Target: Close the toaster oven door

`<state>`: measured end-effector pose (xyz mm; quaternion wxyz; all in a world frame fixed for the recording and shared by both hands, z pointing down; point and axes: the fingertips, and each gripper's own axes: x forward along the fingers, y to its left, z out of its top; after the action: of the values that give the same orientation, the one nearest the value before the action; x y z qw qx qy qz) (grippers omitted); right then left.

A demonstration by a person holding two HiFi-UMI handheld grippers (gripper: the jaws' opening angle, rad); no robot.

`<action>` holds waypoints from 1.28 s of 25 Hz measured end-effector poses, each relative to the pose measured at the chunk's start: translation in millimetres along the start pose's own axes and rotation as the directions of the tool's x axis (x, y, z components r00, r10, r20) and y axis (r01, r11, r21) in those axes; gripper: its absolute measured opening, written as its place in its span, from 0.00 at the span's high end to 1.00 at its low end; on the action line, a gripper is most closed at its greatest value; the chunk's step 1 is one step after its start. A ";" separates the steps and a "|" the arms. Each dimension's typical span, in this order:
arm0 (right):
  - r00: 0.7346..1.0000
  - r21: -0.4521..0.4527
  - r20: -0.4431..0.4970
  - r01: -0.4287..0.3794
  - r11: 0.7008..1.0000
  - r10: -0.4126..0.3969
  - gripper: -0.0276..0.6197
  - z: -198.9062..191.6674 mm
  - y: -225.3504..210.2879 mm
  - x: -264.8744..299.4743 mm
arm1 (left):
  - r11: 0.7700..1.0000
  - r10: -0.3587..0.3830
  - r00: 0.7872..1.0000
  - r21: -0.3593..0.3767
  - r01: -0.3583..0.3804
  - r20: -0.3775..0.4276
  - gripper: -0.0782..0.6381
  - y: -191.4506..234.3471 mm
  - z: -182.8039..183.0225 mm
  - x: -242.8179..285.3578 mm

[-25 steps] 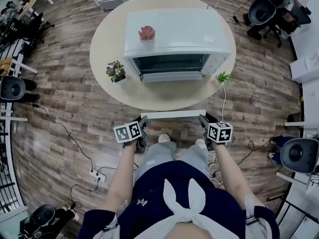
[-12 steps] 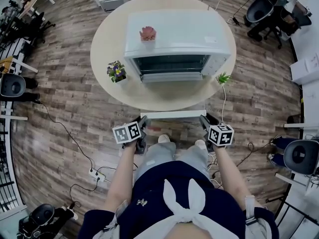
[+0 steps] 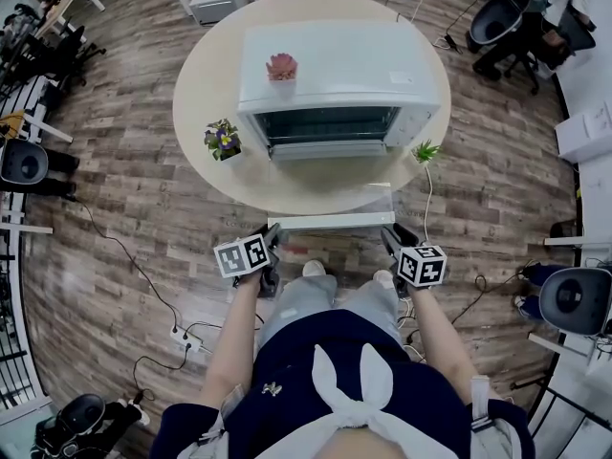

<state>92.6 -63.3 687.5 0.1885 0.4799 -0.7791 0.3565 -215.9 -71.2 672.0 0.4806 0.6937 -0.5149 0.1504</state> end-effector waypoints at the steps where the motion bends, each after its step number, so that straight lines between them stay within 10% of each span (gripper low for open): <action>1: 1.000 0.001 0.000 0.000 1.000 0.000 0.72 -0.4 0.5 0.9 | 1.000 0.000 1.000 -0.002 0.000 0.002 0.70 -0.3 0.7 -0.6; 32: 1.000 -0.029 0.007 -0.009 1.000 0.009 0.81 16.1 14.5 19.7 | 1.000 -0.006 0.998 -0.016 0.007 0.055 0.70 -11.3 15.8 -15.8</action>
<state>71.4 -83.1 683.7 0.1911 0.4749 -0.7871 0.3441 -217.4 -75.2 647.3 0.4724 0.6954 -0.5268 0.1254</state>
